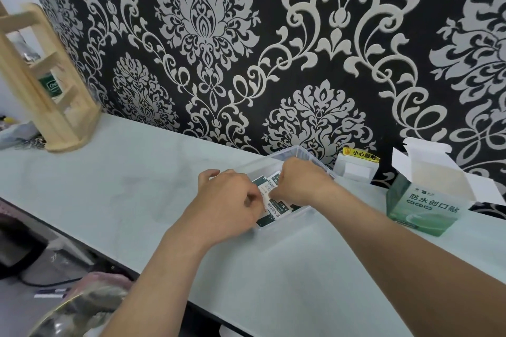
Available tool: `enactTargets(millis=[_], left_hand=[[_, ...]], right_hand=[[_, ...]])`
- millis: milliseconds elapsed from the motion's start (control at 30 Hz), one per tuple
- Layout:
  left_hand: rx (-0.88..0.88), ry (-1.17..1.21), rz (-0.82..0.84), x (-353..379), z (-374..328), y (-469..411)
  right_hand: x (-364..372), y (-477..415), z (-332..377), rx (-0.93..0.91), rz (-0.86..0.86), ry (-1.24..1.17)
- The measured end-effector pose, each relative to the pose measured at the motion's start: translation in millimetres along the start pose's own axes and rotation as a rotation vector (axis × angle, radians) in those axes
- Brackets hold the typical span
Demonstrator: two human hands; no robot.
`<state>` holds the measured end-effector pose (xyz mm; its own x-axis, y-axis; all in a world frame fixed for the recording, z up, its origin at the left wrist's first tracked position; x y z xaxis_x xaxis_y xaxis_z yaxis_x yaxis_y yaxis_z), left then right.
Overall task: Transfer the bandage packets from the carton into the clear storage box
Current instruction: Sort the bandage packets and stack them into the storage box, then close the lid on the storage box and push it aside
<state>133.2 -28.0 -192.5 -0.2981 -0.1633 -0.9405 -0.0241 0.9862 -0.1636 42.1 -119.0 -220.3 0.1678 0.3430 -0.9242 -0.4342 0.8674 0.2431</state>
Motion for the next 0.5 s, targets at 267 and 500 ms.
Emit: enactTargets(millis=[267,500], left_hand=[[-0.423,0.308,-0.469,-65.2,85.7,34.3],[-0.636,-0.015,0.175,14.1,122.1,39.1]], right_hand=[[-10.2,6.6,-1.0,-0.013,-0.085,-0.059],[-31.0,33.5,7.8,-0.162,-0.234,-0.222]])
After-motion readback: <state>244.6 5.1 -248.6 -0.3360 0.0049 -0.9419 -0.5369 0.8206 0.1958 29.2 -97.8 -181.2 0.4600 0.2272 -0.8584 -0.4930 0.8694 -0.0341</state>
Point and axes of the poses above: each hand's wrist, its own y-axis away from the middle knuckle, its own x-axis out of the palm, z = x × y, the point moved 9 cm from there along -y, towards the middle knuckle, and after that the axes turned 2 degrees about z, right-handed, at the moved point
